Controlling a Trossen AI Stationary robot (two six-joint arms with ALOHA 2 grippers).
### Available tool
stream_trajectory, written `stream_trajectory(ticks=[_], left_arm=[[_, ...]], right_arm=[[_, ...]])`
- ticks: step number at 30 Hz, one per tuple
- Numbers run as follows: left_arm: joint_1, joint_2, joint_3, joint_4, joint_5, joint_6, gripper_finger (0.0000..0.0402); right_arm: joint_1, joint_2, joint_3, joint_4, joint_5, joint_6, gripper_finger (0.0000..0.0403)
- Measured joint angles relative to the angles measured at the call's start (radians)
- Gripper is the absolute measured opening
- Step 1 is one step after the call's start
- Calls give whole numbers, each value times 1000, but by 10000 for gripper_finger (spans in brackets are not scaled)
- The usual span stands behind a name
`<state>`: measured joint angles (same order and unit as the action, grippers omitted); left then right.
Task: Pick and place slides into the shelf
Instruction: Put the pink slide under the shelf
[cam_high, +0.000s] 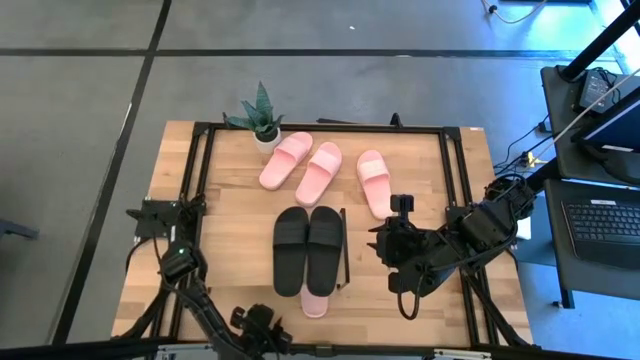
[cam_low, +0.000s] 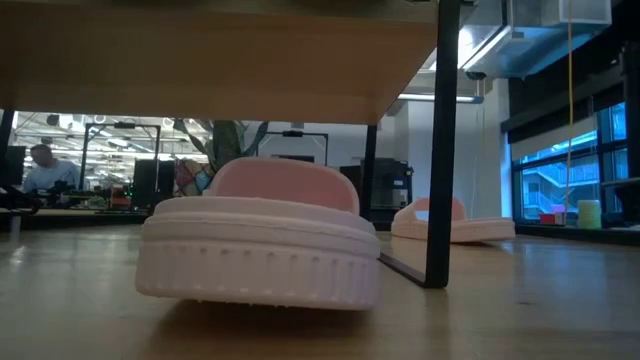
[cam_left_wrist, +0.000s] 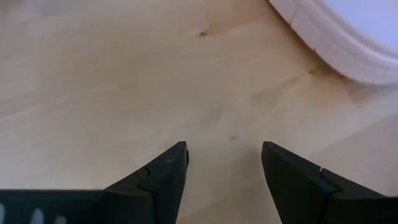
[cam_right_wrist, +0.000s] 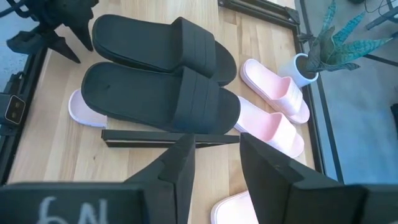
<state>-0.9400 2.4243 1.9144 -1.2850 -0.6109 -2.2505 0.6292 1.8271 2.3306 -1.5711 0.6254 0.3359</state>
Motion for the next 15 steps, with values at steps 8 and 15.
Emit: stream_trajectory(ticks=[8, 15], left_arm=[[31, 2, -2, 4, -14, 1, 200], [57, 5, -4, 25, -66, 2, 200]], right_arm=[[0, 0, 0, 0, 0, -4, 129], [0, 0, 0, 0, 0, -4, 129]])
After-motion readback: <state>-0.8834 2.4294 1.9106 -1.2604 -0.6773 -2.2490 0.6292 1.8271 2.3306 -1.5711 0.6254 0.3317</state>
